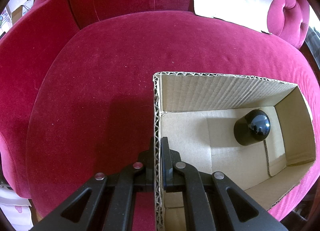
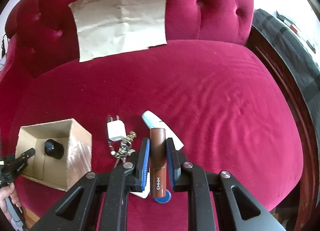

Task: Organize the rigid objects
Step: 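Carry the lipstick tube into the box and release it beside the black object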

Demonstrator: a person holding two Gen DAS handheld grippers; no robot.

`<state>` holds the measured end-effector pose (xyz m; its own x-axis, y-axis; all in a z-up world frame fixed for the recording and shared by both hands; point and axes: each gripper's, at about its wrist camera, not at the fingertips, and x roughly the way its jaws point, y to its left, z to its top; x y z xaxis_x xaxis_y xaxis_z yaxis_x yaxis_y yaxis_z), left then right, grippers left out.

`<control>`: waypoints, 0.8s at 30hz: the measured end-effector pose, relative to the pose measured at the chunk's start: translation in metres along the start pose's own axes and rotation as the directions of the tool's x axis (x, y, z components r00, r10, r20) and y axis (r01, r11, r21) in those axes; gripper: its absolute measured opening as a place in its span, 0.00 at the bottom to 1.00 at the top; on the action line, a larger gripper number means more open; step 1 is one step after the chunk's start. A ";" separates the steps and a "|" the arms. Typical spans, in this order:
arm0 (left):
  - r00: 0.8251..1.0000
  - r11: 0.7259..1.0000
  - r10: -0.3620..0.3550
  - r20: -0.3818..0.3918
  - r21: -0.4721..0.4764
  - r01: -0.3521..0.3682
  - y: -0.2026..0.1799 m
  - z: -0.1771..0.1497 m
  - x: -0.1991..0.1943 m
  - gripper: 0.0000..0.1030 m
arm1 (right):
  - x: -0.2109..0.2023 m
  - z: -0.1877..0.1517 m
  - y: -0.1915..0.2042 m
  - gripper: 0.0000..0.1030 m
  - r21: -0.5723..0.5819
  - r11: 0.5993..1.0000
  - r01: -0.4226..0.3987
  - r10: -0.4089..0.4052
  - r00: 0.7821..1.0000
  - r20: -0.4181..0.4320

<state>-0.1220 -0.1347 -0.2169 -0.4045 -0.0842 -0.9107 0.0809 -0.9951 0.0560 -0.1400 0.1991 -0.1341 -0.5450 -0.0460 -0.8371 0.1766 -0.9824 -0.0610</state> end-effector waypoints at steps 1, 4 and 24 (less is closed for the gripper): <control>1.000 1.000 0.002 0.001 0.001 -0.002 0.001 0.000 0.000 0.03 | -0.002 0.000 0.004 0.16 -0.005 1.000 -0.005 0.006 1.000 0.004; 1.000 1.000 0.009 0.002 0.012 -0.009 0.000 0.000 0.000 0.03 | -0.006 0.002 0.016 0.16 -0.021 1.000 -0.020 0.020 1.000 0.020; 1.000 1.000 -0.018 0.007 0.000 0.018 0.011 0.002 0.001 0.03 | -0.020 0.002 0.102 0.16 -0.122 0.983 -0.135 0.142 0.989 0.049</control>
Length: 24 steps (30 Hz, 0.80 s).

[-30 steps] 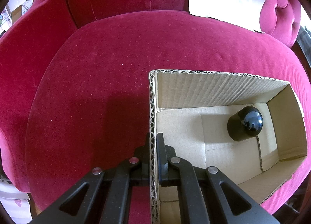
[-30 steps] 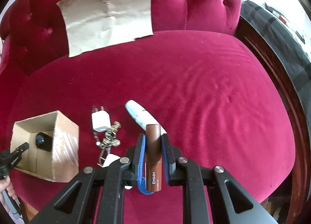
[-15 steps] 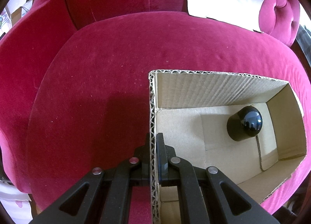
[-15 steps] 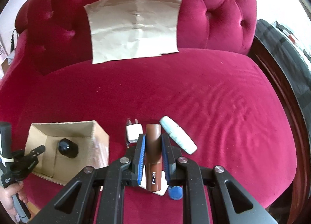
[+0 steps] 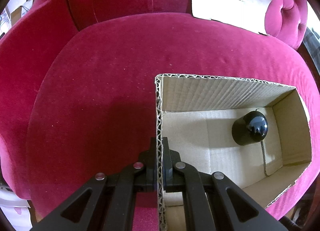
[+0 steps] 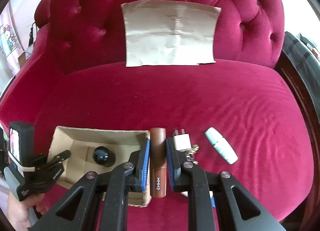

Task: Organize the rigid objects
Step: 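Carry the lipstick tube into the box and release it beside the black object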

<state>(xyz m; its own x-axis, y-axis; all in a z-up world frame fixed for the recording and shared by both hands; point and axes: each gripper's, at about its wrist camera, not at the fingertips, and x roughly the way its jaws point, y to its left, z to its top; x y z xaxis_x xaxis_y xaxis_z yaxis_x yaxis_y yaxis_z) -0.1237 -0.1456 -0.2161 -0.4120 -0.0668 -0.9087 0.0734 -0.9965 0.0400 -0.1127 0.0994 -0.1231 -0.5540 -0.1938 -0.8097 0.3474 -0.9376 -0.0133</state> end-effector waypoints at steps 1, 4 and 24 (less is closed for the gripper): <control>1.000 1.000 -0.002 0.000 -0.001 0.002 0.001 0.000 0.000 0.03 | 0.001 0.000 0.003 0.16 -0.003 1.000 -0.005 0.005 1.000 -0.002; 1.000 1.000 -0.009 -0.001 -0.005 0.009 0.005 0.001 0.001 0.03 | 0.003 -0.002 0.013 0.16 -0.013 1.000 -0.024 0.024 1.000 -0.006; 1.000 1.000 -0.017 -0.007 -0.004 0.017 0.007 0.003 0.002 0.03 | 0.038 -0.020 0.076 0.16 -0.071 0.987 -0.142 0.136 0.987 -0.090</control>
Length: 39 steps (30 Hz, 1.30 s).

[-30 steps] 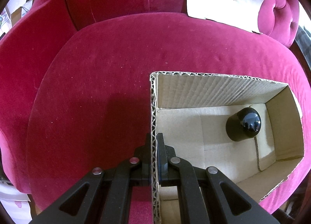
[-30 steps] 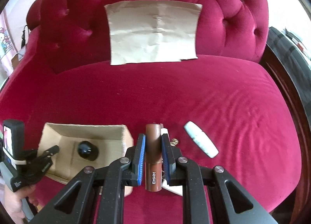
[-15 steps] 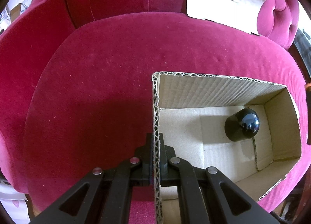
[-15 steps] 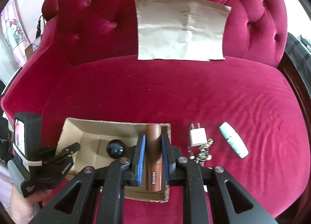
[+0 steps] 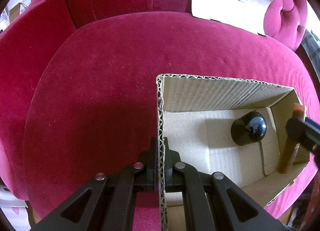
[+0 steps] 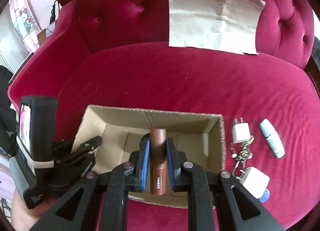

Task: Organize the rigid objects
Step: 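Carry the lipstick tube into the box and release it beside the black object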

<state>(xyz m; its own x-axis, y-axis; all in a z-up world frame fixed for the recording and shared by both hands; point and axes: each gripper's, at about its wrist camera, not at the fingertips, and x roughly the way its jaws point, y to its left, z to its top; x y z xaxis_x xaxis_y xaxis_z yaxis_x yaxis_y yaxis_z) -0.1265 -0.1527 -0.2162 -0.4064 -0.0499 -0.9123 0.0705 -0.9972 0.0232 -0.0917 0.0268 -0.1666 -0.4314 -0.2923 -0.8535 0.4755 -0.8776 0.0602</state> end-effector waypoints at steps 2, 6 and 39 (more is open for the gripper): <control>1.000 1.000 -0.001 0.000 0.002 0.001 0.000 0.000 0.000 0.03 | 0.005 -0.003 0.004 0.16 -0.006 1.000 -0.009 0.009 1.000 -0.013; 1.000 1.000 0.000 0.000 0.003 0.000 0.000 0.001 0.000 0.03 | 0.011 -0.005 0.009 0.16 -0.009 1.000 -0.016 0.016 1.000 -0.026; 0.999 0.998 0.048 0.002 -0.027 -0.048 -0.006 0.003 0.005 0.03 | -0.001 0.003 -0.012 0.98 0.057 0.998 0.031 -0.033 0.999 0.042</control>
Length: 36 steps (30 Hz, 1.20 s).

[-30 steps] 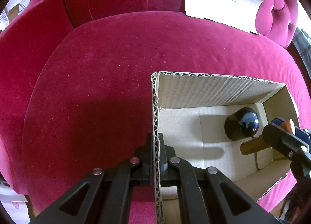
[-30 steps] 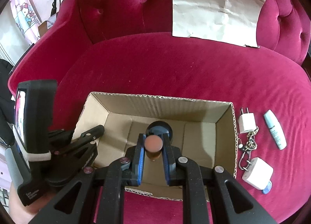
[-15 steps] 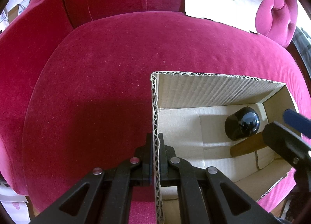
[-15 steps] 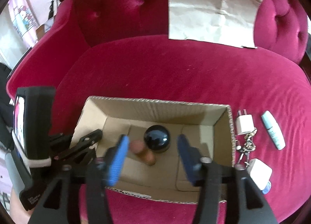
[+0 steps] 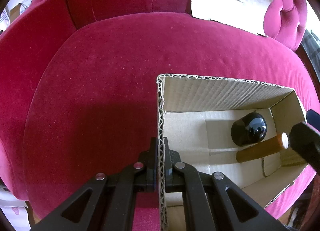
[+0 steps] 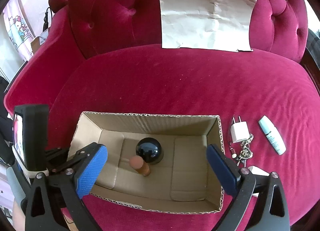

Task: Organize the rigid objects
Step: 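Carry the lipstick tube into the box and release it beside the black object, then withdraw the right gripper from the box toward the remaining items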

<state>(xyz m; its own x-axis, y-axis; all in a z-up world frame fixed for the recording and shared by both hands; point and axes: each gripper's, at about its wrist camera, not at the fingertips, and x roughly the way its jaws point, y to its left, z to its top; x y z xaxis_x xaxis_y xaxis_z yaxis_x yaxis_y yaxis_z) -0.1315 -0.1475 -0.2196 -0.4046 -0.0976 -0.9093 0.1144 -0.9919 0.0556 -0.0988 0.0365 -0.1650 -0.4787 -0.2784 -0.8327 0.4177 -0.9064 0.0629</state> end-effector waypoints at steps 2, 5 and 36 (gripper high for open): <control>1.000 1.000 0.001 0.000 0.000 -0.001 0.000 0.001 0.000 0.03 | -0.002 0.001 -0.004 0.98 0.002 1.000 0.005 -0.005 1.000 0.007; 1.000 1.000 0.003 -0.001 -0.001 -0.003 0.000 -0.001 -0.001 0.03 | -0.007 0.002 -0.012 0.98 0.006 1.000 0.015 -0.015 1.000 0.015; 0.999 0.999 0.044 0.004 0.020 -0.044 0.003 -0.015 -0.009 0.03 | -0.038 0.007 -0.108 1.00 0.093 0.984 0.151 -0.156 0.986 0.050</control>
<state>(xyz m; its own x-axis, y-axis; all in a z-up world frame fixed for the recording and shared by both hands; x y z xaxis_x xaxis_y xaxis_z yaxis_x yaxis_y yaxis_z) -0.1141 -0.1487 -0.2177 -0.4030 -0.1413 -0.9042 0.1142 -0.9881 0.1035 -0.1313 0.1430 -0.1368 -0.5758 -0.1485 -0.8040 0.2670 -0.9636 -0.0132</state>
